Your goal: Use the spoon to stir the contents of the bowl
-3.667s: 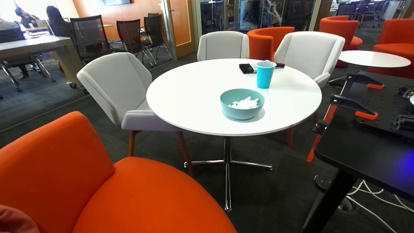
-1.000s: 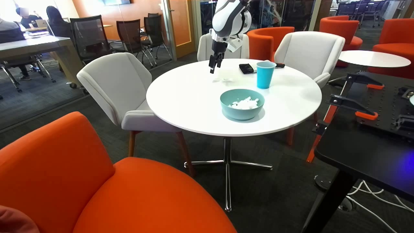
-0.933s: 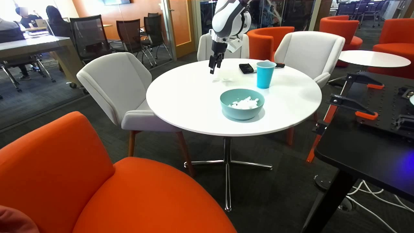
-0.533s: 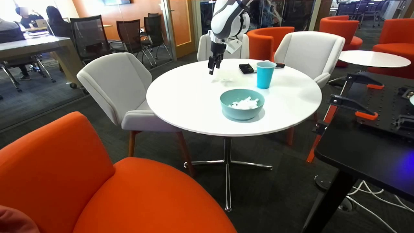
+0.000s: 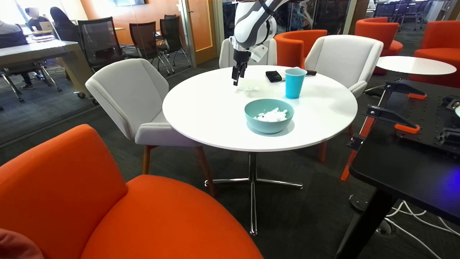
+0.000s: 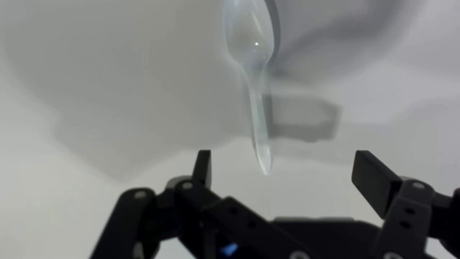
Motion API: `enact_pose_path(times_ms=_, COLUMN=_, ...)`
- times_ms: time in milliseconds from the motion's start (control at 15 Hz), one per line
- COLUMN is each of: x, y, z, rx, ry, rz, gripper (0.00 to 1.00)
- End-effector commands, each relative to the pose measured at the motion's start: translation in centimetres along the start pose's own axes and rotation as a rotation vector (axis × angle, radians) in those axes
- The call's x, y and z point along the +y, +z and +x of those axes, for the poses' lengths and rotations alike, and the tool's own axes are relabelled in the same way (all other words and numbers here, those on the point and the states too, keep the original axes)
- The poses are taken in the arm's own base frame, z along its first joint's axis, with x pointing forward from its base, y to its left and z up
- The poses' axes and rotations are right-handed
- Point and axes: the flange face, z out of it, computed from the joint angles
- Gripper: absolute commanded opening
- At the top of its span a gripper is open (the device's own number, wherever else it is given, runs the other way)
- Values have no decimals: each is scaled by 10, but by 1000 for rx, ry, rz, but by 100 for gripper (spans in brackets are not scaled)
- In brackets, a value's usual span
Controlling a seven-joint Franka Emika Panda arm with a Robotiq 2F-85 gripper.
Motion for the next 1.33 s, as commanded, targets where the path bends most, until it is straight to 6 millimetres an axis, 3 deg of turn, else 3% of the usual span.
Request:
enact_pose_path(times_ms=0, x=-1, y=0, z=11, rx=-16, ry=-26, rz=-57, gripper=100)
enact_pose_path(times_ms=1267, x=6, y=27, z=13, rx=-78, ry=-71, rz=-27, gripper=100)
